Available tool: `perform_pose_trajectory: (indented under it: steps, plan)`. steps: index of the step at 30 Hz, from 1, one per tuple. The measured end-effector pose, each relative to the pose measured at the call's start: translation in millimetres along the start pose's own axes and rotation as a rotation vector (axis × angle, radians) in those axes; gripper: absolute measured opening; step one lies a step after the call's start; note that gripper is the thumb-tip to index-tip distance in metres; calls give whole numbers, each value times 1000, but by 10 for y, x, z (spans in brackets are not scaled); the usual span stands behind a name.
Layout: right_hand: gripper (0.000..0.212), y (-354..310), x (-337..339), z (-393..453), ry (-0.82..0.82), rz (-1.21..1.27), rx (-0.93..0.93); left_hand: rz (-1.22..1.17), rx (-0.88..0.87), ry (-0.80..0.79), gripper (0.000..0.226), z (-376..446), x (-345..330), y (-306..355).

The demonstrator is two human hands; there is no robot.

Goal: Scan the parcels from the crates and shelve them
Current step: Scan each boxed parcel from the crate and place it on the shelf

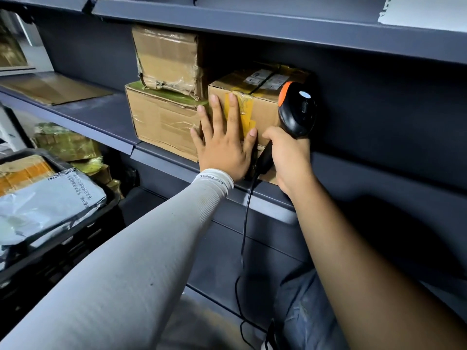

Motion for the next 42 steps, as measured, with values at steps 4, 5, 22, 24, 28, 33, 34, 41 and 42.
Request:
perform_pose_trajectory:
  steps: [4,5,22,24,28,33,34,41,42]
  plan:
    - [25,-128,19,-78,2,2,-70,102,-60,-148,79,-9,207,-78]
    - [24,-142,25,-103,10,9,-56,119,-80,-182,77,-30,274,-92]
    - [22,513,-102,-960,-191,-372,30,355,91,-343,62,-1312,867,-793]
    - [24,573,-208,-1032,-240,-408,36,378,128,-347,63,-1396,963,-916]
    - [28,733,-514,-1195,-356,-438,42,435,215,-351,63,-1540,1242,-1222]
    - [27,905,-958,-1476,-534,-473,35,493,348,-339,65,-1680,1641,-1682]
    - [23,934,-1049,-1532,-575,-472,11,499,376,-342,66,-1704,1718,-1775]
    - [10,1070,-1708,-1759,-753,-483,-64,640,445,-408,68,-1818,2110,-2365]
    - [9,1082,-1789,-1763,-764,-488,-69,660,439,-426,68,-1810,2152,-2435]
Point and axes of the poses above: each hand's wrist, its own z-axis towards the middle knuckle, its own x-axis out of the back of the hand, y = z × x, the point moved 1 cm from there along z, towards the middle knuckle, and after that the axes turned 9 degrees about z, right-handed, at the moved point
